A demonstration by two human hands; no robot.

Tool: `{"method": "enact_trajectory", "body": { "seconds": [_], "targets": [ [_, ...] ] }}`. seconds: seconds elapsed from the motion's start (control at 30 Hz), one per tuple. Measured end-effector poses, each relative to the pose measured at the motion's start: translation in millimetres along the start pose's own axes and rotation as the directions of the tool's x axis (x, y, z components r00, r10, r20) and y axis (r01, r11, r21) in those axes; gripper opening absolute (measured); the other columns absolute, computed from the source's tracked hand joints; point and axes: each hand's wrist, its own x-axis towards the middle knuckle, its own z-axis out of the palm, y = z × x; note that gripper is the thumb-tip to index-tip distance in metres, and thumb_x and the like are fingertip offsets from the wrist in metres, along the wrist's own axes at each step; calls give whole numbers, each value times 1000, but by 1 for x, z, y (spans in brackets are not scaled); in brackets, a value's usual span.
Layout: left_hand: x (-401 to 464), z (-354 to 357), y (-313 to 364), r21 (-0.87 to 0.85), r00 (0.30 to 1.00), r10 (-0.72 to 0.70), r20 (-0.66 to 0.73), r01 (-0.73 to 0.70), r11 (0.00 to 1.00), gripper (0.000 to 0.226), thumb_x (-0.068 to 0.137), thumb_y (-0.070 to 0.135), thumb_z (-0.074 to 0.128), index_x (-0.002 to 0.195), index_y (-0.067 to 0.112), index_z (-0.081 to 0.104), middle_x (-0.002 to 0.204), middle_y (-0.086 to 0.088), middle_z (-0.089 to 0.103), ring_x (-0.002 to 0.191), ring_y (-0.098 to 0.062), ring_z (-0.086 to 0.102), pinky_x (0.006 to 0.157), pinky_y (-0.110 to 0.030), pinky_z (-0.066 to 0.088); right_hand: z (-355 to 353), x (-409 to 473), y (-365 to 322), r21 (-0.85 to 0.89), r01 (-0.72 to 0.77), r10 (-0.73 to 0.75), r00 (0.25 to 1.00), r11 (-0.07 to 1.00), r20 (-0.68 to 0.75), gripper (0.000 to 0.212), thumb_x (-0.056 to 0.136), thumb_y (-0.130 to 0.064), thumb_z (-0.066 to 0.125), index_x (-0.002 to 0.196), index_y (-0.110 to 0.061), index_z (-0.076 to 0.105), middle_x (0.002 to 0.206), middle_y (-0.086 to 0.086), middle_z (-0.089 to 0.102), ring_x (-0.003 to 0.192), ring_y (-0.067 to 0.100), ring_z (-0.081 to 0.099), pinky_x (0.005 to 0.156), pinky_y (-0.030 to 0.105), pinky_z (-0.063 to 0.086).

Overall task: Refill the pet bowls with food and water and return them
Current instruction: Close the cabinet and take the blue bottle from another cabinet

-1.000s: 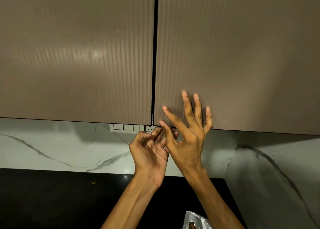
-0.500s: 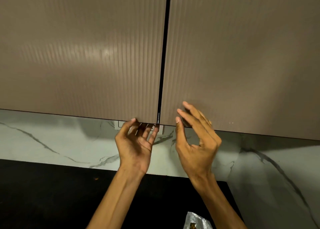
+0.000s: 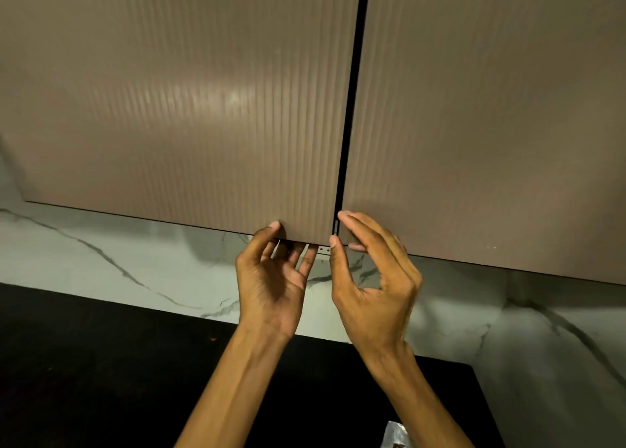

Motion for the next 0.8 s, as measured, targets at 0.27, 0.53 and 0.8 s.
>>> {"method": "enact_trajectory", "body": {
  "seconds": [0.27, 0.53, 0.8],
  "targets": [
    [-17, 2, 5, 15, 999, -37, 2, 37, 999, 34, 81, 7, 73, 114, 7, 62, 120, -17, 69, 118, -35, 70, 106, -42, 54, 10, -5, -9, 46, -60, 58, 998, 997, 28, 46, 88, -4, 80, 132, -11, 68, 144, 9, 62, 135, 6, 56, 99, 41, 59],
    [-50, -1, 20, 44, 994, -102, 31, 100, 994, 9, 82, 3, 71, 91, 6, 69, 99, -12, 72, 107, -30, 70, 96, -38, 58, 7, -20, -41, 6, -79, 79, 997, 997, 22, 44, 88, -5, 79, 131, -9, 70, 139, 12, 66, 134, 10, 60, 105, 31, 55],
    [-90, -8, 44, 74, 985, -169, 29, 167, 983, 12, 76, 3, 74, 87, 5, 72, 108, -15, 67, 119, -33, 63, 102, -39, 56, -6, -37, -87, -70, -53, 53, 999, 996, -4, 46, 85, -2, 82, 129, -6, 70, 137, 14, 67, 129, 11, 62, 106, 28, 54]
  ]
}}
